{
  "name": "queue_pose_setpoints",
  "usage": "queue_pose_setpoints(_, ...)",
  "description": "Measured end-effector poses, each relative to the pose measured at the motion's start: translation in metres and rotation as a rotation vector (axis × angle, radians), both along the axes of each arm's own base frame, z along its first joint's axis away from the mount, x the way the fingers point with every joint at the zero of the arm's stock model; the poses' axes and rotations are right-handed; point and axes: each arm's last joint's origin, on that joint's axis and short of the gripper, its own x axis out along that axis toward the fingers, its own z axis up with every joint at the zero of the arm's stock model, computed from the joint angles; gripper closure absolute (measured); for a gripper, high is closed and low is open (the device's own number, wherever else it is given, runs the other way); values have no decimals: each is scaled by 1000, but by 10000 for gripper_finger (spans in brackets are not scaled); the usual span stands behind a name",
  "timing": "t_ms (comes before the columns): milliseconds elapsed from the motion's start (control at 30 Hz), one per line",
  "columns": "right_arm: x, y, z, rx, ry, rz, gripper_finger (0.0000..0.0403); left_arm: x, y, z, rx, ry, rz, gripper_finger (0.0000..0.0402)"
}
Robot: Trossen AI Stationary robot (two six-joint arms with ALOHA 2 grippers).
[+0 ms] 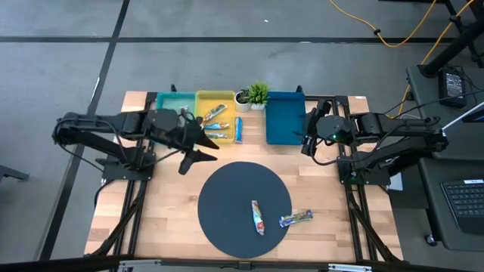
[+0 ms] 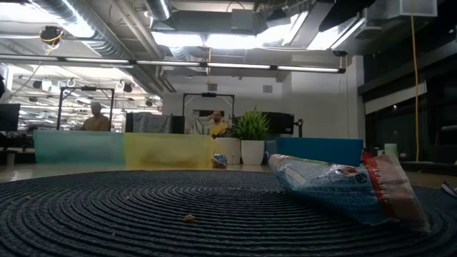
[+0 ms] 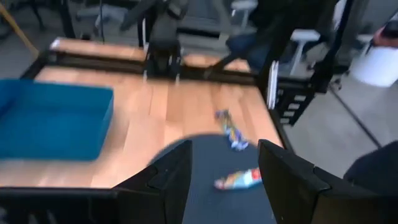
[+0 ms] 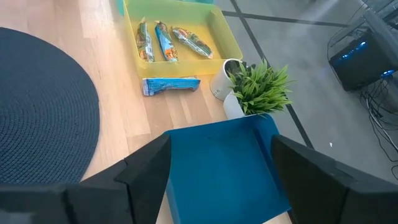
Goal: Pick and place Granola Bars by type
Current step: Put the blue granola bar into the blue bin
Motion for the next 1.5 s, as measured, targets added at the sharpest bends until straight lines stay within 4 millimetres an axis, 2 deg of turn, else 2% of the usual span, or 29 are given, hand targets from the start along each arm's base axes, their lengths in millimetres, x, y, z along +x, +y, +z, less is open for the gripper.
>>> queue_pose_setpoints(133, 0, 0, 0, 2, -1, -2, 128, 3, -5, -11, 6, 0, -7, 229)
queue_pose_setpoints(300, 0, 0, -1, 21, -4, -9, 128, 4, -6, -15, -4, 3, 5, 229)
queue_pose_setpoints(667, -1, 0, -1, 23, -2, -9, 128, 5, -6, -12, -7, -33, 7, 229)
queue_pose_setpoints(867, 1, 1, -2, 93, -38, -21, 128, 6, -6, -16, 0, -32, 5, 229)
queue_pose_setpoints(1000, 9, 6, -18, 203, -61, 76, 128, 7, -6, -20, -4, -25, 7, 229)
queue_pose_setpoints(1167, 26, 24, -54, 374, -39, 281, 128, 7, -7, -23, -21, -15, 12, 229)
queue_pose_setpoints(1500, 42, 77, -102, 391, 296, 559, 128, 7, -9, -23, -30, -13, 6, 229)
